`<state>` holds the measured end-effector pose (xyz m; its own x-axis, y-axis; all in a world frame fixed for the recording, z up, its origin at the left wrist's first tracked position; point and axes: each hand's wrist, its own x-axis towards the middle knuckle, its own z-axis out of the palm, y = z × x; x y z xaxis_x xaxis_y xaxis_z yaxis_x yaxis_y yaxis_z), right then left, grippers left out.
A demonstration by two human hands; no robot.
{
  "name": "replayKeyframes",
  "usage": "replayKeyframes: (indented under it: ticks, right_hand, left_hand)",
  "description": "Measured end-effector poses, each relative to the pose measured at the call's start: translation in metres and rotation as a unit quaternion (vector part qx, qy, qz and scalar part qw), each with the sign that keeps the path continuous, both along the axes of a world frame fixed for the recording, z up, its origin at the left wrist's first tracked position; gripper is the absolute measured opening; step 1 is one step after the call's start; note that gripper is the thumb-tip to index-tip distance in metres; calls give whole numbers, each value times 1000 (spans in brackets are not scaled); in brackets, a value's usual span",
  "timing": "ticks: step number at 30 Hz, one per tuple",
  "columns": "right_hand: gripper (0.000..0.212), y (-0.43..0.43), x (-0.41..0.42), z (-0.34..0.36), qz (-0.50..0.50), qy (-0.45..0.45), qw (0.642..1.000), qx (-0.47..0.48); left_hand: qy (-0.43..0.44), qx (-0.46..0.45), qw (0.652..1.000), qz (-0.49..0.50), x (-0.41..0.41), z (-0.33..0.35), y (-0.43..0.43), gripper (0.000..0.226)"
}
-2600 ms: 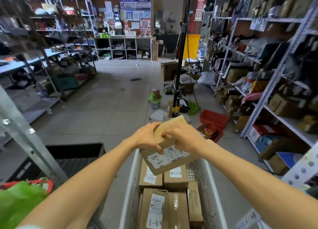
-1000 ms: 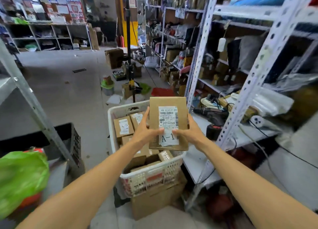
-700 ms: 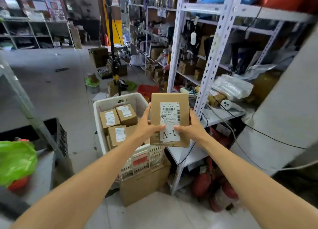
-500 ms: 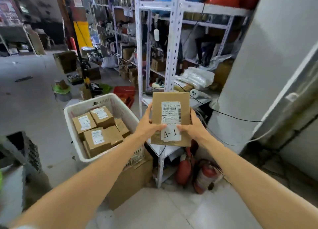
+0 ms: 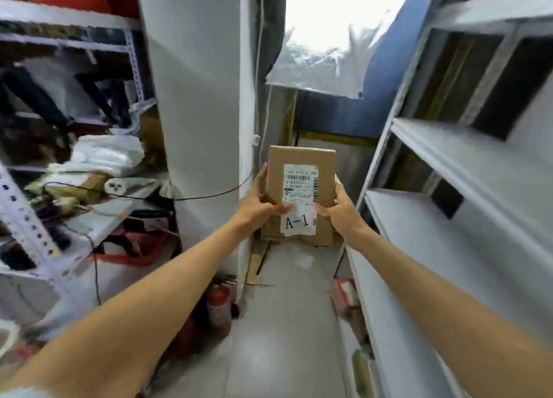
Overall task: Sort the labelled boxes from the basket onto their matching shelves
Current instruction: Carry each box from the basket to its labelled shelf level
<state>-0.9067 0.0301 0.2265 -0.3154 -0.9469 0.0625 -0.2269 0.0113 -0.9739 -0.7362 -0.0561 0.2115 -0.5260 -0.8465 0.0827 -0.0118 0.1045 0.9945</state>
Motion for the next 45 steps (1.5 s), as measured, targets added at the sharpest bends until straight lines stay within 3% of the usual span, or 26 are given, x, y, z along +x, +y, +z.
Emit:
replayKeyframes:
  ticks: [4,10,13,26,30,36,45]
  right_hand:
    - [75,36,-51,10,-113,19,993,4]
    - [61,85,-90,39,-275,58,960,-2]
    - [63,106,-101,51,-338,55,940,-7]
    - [79,189,-83,49,-595,89,799,-7]
    - [80,211,-75,47,-644,104,758,3]
    - [82,229,-98,85,-668,166,725,1]
    - [81,252,-140,110,-689,176,703,-33]
  left_hand:
    - [-25,-38,992,-115,-71,12,-4,119]
    - [1,-50,963,-266,-162,39,3,108]
    - [20,-33,943,-329,-198,52,11,108]
    - [47,3,856,-515,-282,51,84,96]
    - [50,-9,841,-539,-287,48,109,80]
    - [84,-36,830,-550,-320,88,126,80]
    - [121,0,793,-597,-364,129,149,67]
